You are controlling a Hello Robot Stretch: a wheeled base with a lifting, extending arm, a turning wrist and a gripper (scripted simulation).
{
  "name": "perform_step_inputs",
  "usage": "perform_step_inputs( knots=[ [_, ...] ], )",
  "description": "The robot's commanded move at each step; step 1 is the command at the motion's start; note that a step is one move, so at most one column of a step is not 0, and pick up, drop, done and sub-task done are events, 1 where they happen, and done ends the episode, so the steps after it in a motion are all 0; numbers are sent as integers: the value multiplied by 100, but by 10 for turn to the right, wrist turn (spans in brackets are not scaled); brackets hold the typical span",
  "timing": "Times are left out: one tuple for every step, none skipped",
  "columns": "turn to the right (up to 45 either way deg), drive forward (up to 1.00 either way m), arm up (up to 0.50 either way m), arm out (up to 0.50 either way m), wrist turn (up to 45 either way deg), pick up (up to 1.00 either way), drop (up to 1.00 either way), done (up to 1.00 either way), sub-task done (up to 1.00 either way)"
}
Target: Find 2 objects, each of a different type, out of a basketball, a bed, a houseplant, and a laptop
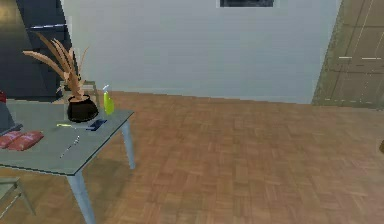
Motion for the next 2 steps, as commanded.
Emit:
perform_step_inputs(
  knots=[
    [-30, 0, 0, 0, 0, 0, 0, 0, 0],
    [0, 75, 0, 0, 0, 0, 0, 0, 0]
  ],
)
